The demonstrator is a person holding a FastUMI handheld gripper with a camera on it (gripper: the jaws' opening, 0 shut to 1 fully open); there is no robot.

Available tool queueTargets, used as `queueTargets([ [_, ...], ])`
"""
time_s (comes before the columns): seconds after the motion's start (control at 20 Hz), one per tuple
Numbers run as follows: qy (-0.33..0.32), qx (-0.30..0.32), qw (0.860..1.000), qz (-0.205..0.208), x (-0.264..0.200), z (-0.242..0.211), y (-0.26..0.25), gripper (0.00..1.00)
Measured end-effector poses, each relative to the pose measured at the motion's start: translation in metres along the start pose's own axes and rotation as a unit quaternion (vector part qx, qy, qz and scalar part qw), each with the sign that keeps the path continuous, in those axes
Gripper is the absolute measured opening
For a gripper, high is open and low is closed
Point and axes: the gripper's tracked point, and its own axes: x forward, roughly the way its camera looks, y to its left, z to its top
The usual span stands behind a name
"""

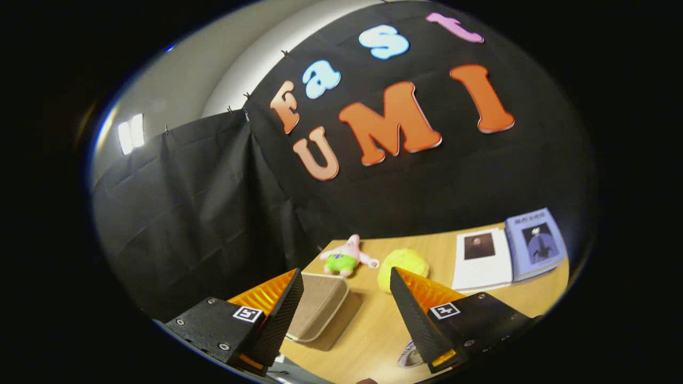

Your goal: Open the storage box then place both shoes into the box .Put the left shoe in first, then the right shoe, with the right side of both shoes facing outward in a uniform manner.

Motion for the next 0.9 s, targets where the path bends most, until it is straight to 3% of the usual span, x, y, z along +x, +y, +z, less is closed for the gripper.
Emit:
queueTargets([
  [0.3,0.144,0.100,0.984,0.037,0.063,-0.101,0.017,0.98],
  [0.65,0.260,0.215,0.939,0.059,0.105,-0.180,0.011,0.97],
  [0.9,0.276,0.291,0.912,0.085,0.138,-0.214,0.028,0.97],
])
